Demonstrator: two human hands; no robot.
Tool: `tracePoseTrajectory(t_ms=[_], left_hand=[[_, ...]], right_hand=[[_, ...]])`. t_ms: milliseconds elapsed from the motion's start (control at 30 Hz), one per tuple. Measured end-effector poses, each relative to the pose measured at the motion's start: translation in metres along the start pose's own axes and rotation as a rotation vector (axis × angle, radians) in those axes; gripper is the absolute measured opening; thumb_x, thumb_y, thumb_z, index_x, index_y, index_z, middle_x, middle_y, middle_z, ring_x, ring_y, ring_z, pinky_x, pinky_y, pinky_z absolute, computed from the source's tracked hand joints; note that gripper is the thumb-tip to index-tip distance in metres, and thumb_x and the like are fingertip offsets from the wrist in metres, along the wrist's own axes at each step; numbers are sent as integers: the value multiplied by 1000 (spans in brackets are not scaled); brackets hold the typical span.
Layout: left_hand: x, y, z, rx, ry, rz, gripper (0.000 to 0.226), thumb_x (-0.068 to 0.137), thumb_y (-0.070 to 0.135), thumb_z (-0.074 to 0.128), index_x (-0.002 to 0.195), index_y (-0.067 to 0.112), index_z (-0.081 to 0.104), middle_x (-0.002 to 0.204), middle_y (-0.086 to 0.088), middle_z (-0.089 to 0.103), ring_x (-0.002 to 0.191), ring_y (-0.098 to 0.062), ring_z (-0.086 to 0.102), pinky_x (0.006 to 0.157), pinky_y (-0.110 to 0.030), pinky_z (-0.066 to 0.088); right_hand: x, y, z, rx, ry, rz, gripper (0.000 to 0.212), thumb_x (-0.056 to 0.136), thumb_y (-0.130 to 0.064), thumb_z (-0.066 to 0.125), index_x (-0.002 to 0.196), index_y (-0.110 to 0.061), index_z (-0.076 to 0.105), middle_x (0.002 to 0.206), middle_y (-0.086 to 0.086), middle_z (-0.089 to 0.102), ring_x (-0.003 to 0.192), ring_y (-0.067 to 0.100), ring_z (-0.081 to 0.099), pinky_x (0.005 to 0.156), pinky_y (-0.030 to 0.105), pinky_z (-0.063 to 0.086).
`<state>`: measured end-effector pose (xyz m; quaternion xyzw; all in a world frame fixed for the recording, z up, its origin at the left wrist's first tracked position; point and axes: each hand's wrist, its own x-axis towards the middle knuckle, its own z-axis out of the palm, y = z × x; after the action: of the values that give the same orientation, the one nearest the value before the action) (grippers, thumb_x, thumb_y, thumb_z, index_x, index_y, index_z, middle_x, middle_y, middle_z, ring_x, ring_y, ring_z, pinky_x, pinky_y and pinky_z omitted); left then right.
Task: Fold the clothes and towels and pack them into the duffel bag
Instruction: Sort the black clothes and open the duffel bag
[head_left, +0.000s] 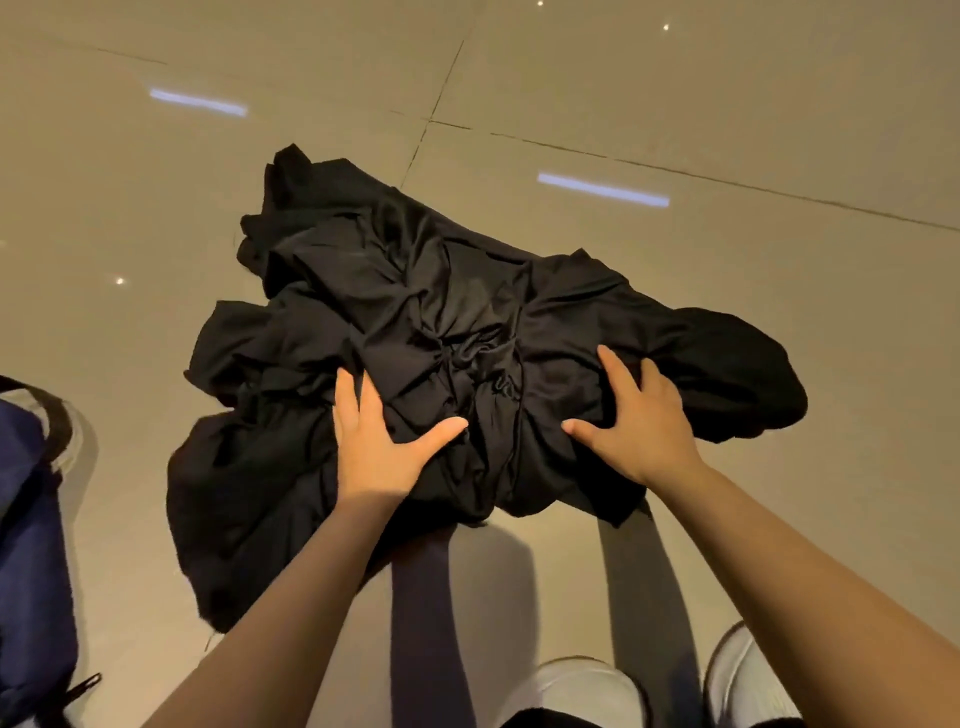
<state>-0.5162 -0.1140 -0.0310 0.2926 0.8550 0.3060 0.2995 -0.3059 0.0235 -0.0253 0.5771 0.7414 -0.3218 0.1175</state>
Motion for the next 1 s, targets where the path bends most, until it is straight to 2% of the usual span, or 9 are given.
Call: tracePoseTrajectory(t_ms=[67, 233, 367, 467, 567, 667, 800, 900, 1000], left_hand=[[31, 10, 4, 52, -21, 76, 121, 53, 77, 64, 153, 28, 18, 161, 8, -1, 149, -15, -2, 120, -42, 12], [96, 54, 19, 227, -115, 168, 119, 51, 81, 57, 152, 28, 21, 162, 1, 3, 148, -27, 1, 117, -55, 16], [139, 70, 19, 285, -143, 254, 116, 55, 97, 43, 149, 30, 27, 157, -3, 18, 144, -34, 16, 115, -55, 22], [132, 83, 16, 349, 101, 187, 97, 75, 78, 53, 152, 33, 15, 161, -6, 5, 147, -32, 5, 116, -53, 19], [109, 97, 13, 513, 394, 374, 88, 84, 62, 57, 153, 32, 10, 160, -10, 7, 146, -36, 4, 111, -62, 16], [114, 107, 17, 737, 317, 613, 76, 88, 41, 64, 151, 29, 24, 161, -11, 10, 147, -36, 5, 111, -65, 6], [132, 122, 16, 814, 260, 623, 34, 92, 25, 62, 125, 17, 62, 148, -6, 40, 138, -27, 34, 117, -58, 5], [135, 130, 6, 769, 296, 579, 20, 95, 25, 59, 108, 15, 70, 126, -1, 58, 117, -24, 52, 117, -52, 15], [117, 147, -13, 522, 364, 567, 22, 97, 30, 54, 110, 19, 67, 112, -1, 66, 103, -24, 60, 104, -46, 39]], right_hand=[[19, -2, -8, 27, 44, 17, 93, 83, -59, 62, 152, -40, 2, 160, 12, 4, 147, 34, 6, 114, 47, 23], [64, 9, -43, 136, 104, 17, 96, 78, -61, 65, 152, -34, 11, 157, 9, 21, 141, 34, 28, 110, 46, 32], [67, 19, -48, 206, 66, -7, 97, 78, -57, 68, 153, -34, 10, 160, 6, 15, 143, 31, 24, 113, 47, 31], [59, 27, -48, 287, 75, -51, 95, 80, -50, 70, 153, -33, 11, 161, 1, 12, 146, 25, 20, 115, 45, 27], [51, 30, -46, 319, 95, -88, 92, 82, -45, 71, 152, -33, 12, 161, 0, 8, 147, 21, 12, 116, 42, 23], [45, 29, -40, 370, 117, -91, 88, 83, -42, 70, 151, -36, 16, 161, -2, 5, 148, 21, 8, 115, 42, 22], [36, 30, -38, 369, 194, -111, 79, 84, -42, 69, 149, -28, 26, 157, 0, 18, 144, 23, 21, 114, 42, 29], [22, 31, -46, 342, 216, -134, 74, 85, -38, 68, 148, -26, 30, 153, 1, 26, 140, 22, 27, 110, 39, 32], [2, 28, -59, 317, 214, -152, 66, 87, -35, 67, 145, -24, 36, 146, 2, 38, 134, 22, 37, 106, 36, 34]])
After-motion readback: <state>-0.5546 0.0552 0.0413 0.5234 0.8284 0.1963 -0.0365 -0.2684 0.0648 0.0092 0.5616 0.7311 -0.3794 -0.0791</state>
